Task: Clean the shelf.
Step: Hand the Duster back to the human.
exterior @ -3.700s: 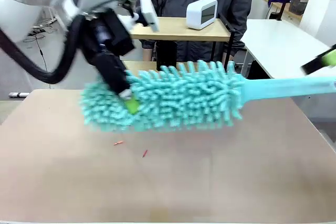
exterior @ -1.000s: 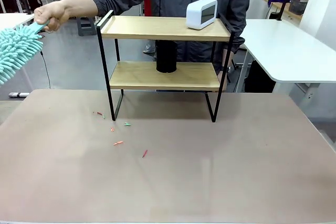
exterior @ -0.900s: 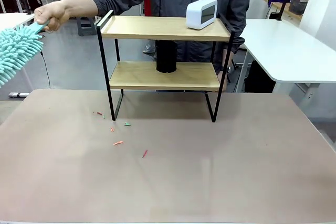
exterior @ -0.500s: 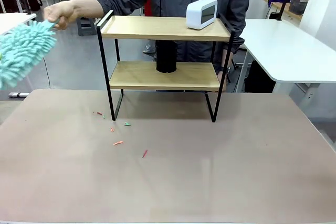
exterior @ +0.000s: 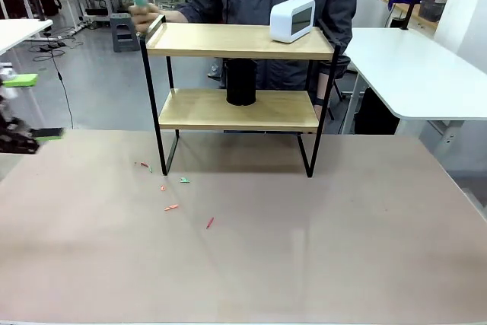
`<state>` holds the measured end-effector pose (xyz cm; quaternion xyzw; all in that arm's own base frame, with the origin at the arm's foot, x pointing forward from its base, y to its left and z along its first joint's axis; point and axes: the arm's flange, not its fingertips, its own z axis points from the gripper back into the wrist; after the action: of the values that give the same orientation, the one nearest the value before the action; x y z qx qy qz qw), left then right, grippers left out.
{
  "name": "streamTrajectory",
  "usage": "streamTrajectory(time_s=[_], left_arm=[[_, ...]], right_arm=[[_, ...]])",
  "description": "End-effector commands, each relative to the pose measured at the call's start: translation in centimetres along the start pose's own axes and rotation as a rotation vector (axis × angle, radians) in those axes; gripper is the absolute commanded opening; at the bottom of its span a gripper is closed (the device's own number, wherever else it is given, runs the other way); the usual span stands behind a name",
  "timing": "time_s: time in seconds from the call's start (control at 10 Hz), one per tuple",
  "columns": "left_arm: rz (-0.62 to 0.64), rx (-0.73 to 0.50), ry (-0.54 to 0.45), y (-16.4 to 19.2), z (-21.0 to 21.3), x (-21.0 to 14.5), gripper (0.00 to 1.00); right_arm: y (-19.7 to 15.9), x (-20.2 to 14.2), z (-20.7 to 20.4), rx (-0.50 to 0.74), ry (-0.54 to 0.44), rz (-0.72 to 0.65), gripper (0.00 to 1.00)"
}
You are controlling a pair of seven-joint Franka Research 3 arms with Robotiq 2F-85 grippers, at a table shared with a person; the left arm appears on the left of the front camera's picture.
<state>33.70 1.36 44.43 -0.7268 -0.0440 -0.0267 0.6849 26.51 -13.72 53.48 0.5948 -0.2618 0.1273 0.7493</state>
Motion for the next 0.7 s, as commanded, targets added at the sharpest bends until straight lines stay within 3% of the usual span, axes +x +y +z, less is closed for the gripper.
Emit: streamTrajectory(time_s=[0.0, 0.2, 0.3, 0.5, 0.6], left_arm=[[0.052, -0.080, 0.082, 2.1, -3.9, 0.7, 1.00], [0.054, -0.031, 0.113, 3.1, -5.7, 0.0, 1.00], [0.053, -0.032, 0.101, 3.0, -5.2, -0.2, 1.00], [0.043, -0.031, 0.086, 2.8, -4.0, -0.3, 1.00], [0.060, -0.008, 0.115, 3.2, -3.8, -0.4, 1.00]], right_arm=[[-0.3, 0.3, -1.7, 0.140, 0.054, 0.001, 1.00], [-2.0, 1.5, -11.5, 0.379, 0.224, -0.043, 1.00], [-2.6, 1.5, -16.4, 0.406, 0.309, -0.092, 1.00], [-4.5, 0.0, -23.2, 0.249, 0.346, -0.164, 1.00], [-5.4, -0.6, -24.2, 0.162, 0.344, -0.153, 1.00]])
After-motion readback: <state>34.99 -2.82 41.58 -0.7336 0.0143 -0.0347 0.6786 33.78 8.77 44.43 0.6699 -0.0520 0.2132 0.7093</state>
